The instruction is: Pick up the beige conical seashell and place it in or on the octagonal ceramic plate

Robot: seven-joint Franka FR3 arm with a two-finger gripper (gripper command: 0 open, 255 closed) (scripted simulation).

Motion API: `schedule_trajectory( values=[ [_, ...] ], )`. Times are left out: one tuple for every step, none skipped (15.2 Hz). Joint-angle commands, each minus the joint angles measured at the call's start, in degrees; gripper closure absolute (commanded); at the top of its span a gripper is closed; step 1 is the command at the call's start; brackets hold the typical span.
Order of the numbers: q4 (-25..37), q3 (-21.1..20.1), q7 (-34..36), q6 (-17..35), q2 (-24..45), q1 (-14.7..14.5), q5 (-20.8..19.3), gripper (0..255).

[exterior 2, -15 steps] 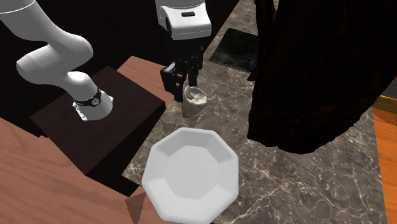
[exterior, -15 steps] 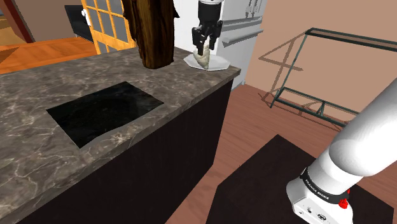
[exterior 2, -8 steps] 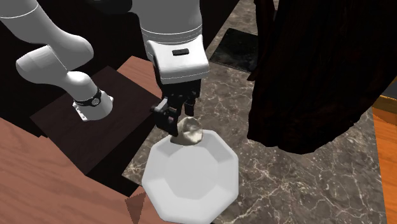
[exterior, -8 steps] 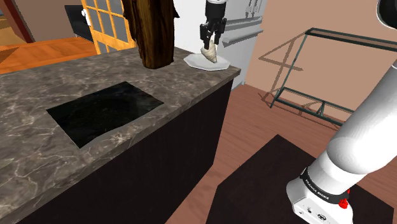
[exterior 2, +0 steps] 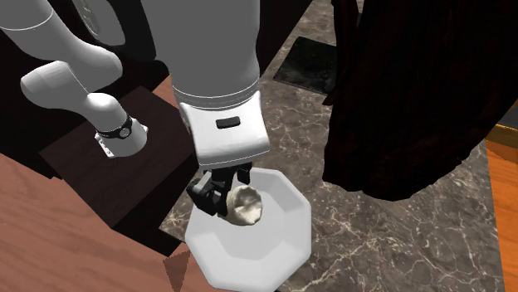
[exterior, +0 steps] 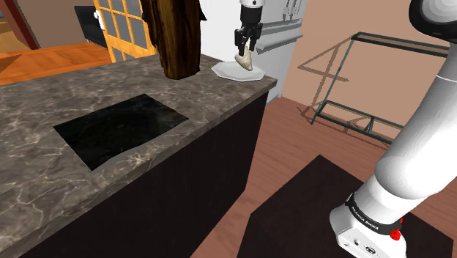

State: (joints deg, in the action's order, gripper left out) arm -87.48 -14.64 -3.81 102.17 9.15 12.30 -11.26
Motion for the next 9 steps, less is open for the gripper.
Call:
schedule_trajectory(
  values=[
    [-1.5, 0.1, 0.1, 1.5, 0.0, 0.1, 0.0, 255],
    [-2.4, 0.1, 0.2, 2.3, -0.1, 0.2, 0.0, 255],
    [-3.2, 0.1, 0.3, 3.1, -0.2, 0.2, -0.1, 255],
    [-4.1, 0.1, 0.4, 3.9, -0.2, 0.2, -0.1, 255],
    [-4.9, 0.1, 0.5, 4.7, -0.2, 0.3, -0.1, 255],
    [-5.6, 0.2, 0.6, 5.4, -0.2, 0.3, -0.2, 255],
    [-6.4, 0.2, 0.7, 6.2, -0.2, 0.3, -0.2, 255],
    [-7.1, 0.2, 0.9, 6.9, -0.2, 0.3, -0.2, 255],
    [-7.9, 0.2, 1.0, 7.7, -0.2, 0.3, -0.3, 255]
  ],
)
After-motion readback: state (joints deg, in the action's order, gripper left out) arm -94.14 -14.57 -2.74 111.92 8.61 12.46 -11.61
